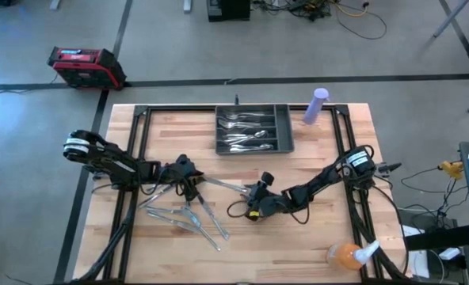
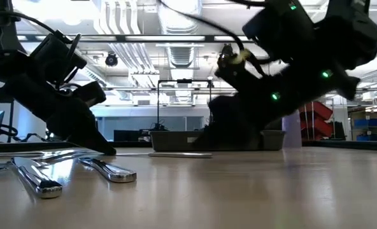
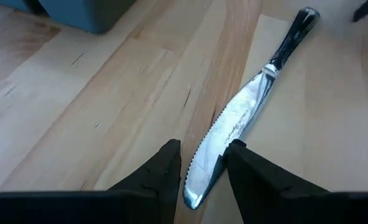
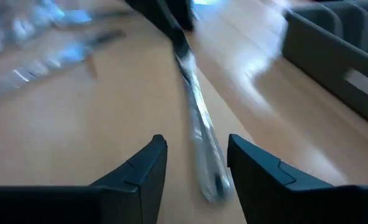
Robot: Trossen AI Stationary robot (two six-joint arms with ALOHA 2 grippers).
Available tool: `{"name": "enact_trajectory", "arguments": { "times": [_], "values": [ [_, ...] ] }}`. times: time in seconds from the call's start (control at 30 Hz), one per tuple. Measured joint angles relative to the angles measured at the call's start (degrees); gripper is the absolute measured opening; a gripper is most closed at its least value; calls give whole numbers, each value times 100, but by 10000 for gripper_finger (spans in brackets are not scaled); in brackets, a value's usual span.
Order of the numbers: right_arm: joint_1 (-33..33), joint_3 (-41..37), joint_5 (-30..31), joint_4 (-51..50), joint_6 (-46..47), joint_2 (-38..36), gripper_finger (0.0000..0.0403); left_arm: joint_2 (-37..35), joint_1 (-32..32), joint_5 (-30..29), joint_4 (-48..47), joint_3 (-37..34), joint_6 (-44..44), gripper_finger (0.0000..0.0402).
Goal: Sort silverware
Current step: Put the knife into the right compartment of the silverware tray
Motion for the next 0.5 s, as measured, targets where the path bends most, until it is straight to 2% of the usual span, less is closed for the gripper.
{"name": "enact_trajectory", "arguments": {
  "times": [0.07, 0.27, 0.33, 0.43, 0.5],
  "values": [
    [-60, -9, -190, 142, -109, -13, 147, -197, -2, 106, -85, 13, -9, 118],
    [-130, -44, -155, 196, -252, -11, 140, -910, -4, 67, -516, 180, 159, 115],
    [-182, -59, -152, 160, -220, -9, 136, -1112, -4, 61, -983, 254, 275, 95],
    [-250, -68, -148, 178, -236, -9, 131, -1223, -4, 47, -1367, 319, 341, 31],
    [-281, -89, -146, 174, -358, -9, 126, -1203, -4, 151, -1536, 255, 348, 10]
  ]
}}
